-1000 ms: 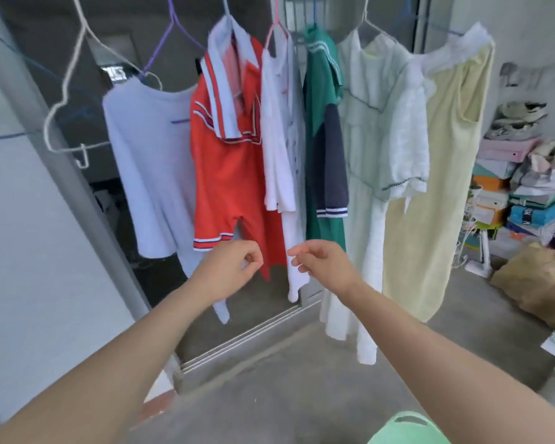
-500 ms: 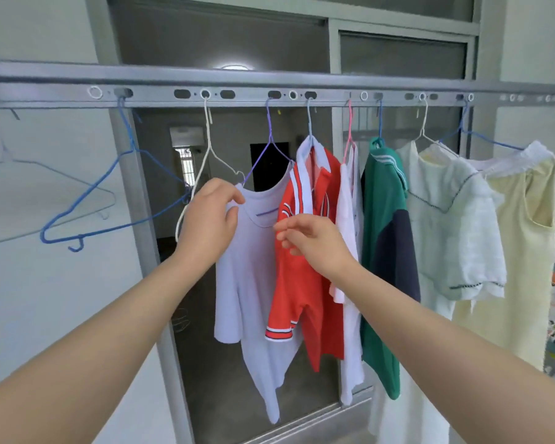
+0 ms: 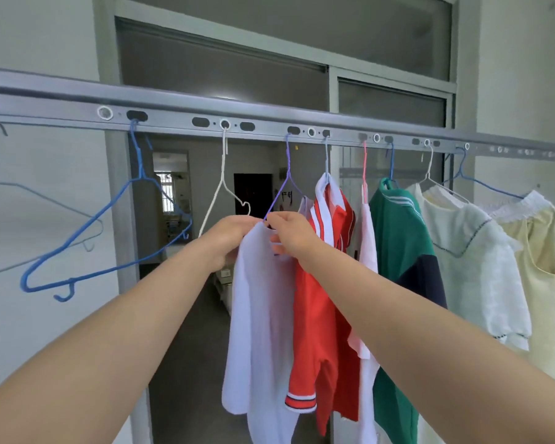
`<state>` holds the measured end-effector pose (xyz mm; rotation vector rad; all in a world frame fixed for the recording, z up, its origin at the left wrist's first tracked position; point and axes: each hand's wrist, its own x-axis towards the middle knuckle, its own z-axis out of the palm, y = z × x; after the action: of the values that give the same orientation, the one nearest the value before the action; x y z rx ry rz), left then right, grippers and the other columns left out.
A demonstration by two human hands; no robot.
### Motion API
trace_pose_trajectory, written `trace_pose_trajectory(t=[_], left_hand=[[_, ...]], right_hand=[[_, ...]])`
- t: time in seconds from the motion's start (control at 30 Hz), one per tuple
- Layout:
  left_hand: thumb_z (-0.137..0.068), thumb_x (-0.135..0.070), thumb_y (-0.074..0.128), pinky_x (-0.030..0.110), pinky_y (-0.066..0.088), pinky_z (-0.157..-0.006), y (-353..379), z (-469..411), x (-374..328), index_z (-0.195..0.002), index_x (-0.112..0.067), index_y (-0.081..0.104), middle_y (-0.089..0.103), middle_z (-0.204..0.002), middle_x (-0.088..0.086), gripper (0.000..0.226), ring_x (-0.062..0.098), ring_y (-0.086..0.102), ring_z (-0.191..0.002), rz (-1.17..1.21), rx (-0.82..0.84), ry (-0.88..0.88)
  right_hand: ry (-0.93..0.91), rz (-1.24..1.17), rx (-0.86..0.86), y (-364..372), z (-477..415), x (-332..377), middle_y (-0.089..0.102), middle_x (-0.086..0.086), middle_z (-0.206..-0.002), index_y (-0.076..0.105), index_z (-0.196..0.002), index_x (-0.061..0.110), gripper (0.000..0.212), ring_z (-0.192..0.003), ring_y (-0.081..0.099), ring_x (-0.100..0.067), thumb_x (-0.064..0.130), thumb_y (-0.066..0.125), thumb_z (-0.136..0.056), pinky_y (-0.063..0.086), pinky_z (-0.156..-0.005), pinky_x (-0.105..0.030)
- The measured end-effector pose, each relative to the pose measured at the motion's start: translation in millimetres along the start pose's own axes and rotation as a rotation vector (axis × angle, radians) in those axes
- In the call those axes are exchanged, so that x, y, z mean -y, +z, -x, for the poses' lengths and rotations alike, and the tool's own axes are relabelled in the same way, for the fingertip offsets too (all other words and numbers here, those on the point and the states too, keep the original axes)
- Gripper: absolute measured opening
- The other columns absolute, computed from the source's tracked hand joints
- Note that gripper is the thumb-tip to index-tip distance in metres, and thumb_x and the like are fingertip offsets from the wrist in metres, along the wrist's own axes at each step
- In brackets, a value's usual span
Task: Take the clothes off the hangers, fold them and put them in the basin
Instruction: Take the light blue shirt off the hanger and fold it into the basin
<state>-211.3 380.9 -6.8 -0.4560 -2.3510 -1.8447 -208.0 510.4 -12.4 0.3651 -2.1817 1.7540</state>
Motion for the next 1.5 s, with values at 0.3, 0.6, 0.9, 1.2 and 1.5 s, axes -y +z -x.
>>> trace_pose_trajectory(t=[0.3,0.6,0.9,1.2,1.5], left_hand=[[-0.089,-0.017,0.052,0.025,0.045,-0.065,-7.0,-8.7,0.7,-0.064,-0.020,0.058,0.059,-0.060,-0.009,0.026,0.011,0.054,-0.063,0.044,0.102,0.061],[-0.080,-0.013,0.073,0.024,0.047,-0.060,-40.0,4.4,15.5,-0.075,0.004,0.058,0.048,-0.089,0.006,0.024,0.015,0.051,-0.067,-0.536,0.117,0.380],[-0.075,0.000,0.065,0.017,0.027,-0.050,-66.9,19.9,40.6,-0.062,-0.012,0.045,0.037,-0.056,-0.006,0.027,0.006,0.035,-0.052,-0.737,0.054,0.563],[-0.074,0.005,0.060,0.018,0.029,-0.051,-65.6,5.0,70.1,-0.062,-0.015,0.046,0.044,-0.057,-0.007,0.028,0.004,0.036,-0.051,-0.527,-0.070,0.423],[-0.073,0.006,0.054,0.023,0.028,-0.052,-32.4,-8.3,101.3,-0.066,-0.015,0.046,0.042,-0.063,-0.004,0.024,0.011,0.035,-0.056,-0.605,0.046,0.352]], right_hand=[[0.128,-0.272,0.000,1.3,-17.4,-1.8,0.043,0.007,-0.043,0.053,-0.065,0.014,0.028,-0.046,0.033,-0.007,0.015,0.057,-0.093,0.029,-0.044,-0.016],[0.227,-0.202,-0.147,22.1,-38.7,-11.4,0.052,-0.003,-0.054,0.054,-0.066,0.010,0.024,-0.047,0.044,-0.013,0.013,0.061,-0.089,0.037,-0.051,-0.024],[0.178,-0.486,-0.235,42.9,-40.6,0.3,0.041,-0.001,-0.056,0.052,-0.069,0.012,0.024,-0.049,0.042,-0.008,0.014,0.057,-0.092,0.039,-0.040,-0.013],[0.102,-0.337,-0.164,39.6,-19.3,8.2,0.056,0.005,-0.065,0.064,-0.077,0.017,0.027,-0.051,0.042,-0.005,0.030,0.049,-0.096,0.033,-0.047,-0.014],[0.218,0.075,-0.039,16.8,15.3,-39.5,0.052,0.002,-0.076,0.052,-0.106,0.018,0.020,-0.059,0.047,-0.011,0.004,0.049,-0.093,0.042,-0.053,-0.019]])
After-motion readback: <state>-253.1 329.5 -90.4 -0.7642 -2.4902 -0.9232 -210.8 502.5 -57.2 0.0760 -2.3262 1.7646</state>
